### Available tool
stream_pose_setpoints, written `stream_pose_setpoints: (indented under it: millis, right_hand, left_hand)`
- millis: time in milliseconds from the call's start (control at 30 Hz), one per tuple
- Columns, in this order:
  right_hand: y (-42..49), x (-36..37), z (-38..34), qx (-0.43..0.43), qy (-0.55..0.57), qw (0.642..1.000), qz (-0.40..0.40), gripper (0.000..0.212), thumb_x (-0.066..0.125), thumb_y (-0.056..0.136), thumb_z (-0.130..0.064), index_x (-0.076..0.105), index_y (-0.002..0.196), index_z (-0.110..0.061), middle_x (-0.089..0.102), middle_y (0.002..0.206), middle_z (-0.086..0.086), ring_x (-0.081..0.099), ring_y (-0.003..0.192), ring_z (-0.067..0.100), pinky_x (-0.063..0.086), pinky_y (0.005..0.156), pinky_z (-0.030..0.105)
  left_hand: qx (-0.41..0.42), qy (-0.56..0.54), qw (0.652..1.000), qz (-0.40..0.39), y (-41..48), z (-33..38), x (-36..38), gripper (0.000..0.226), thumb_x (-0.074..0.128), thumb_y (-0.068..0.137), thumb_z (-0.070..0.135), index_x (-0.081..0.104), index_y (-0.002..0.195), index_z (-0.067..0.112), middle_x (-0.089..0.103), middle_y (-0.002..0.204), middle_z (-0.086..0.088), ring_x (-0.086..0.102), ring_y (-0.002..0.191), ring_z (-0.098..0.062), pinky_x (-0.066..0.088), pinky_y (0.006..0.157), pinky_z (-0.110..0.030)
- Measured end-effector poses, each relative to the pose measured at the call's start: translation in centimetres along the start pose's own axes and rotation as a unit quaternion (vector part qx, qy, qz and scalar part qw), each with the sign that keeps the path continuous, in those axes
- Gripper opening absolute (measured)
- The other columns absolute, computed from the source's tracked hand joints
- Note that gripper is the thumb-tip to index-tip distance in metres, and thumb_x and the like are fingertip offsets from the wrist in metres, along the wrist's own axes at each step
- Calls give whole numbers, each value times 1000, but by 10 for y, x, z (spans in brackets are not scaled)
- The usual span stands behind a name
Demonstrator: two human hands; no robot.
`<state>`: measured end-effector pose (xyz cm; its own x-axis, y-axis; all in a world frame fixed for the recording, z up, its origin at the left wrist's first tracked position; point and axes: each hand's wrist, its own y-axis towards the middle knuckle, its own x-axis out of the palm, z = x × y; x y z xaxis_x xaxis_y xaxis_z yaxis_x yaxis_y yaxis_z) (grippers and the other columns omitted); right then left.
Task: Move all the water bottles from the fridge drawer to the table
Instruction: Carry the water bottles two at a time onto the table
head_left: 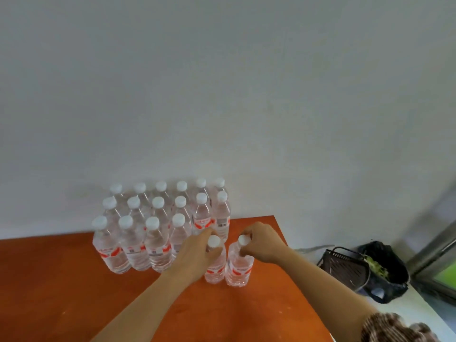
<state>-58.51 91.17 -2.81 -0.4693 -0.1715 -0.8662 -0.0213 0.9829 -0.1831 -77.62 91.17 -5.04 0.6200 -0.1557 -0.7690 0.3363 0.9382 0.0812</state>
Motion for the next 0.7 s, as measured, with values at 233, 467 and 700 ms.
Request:
stream_pose_setpoints:
  millis: [233, 467, 700]
  right_hand:
    - [54, 4, -12, 9, -13, 1000, 2, 15, 74, 67, -20, 63, 67, -29, 62, 76, -4, 61, 73, 18, 47, 56, 27]
    - [84, 6, -22, 9, 5, 1000, 6, 30, 76, 68, -20, 74, 98, -21, 72, 90, 2, 66, 79, 20, 57, 69, 33]
    - [92, 7, -28, 3, 13, 1000, 1, 31, 75, 71, -18, 73, 102, -18, 66, 87, -1, 62, 76, 17, 49, 63, 25]
  left_hand:
    - [-27, 3, 1000, -2, 40, -27, -4, 24, 60, 89, 35, 53, 110, 25, 61, 76, 8, 58, 70, -10, 50, 67, -30]
    - [-49, -7, 999, 4, 63, -32, -8, 24, 60, 90, 31, 55, 110, 19, 65, 89, 4, 61, 85, -16, 47, 70, -31]
    - [-59, -15, 998, 5, 75, -31, -15, 13, 55, 93, 23, 53, 102, 14, 63, 85, 0, 61, 81, -19, 39, 59, -25]
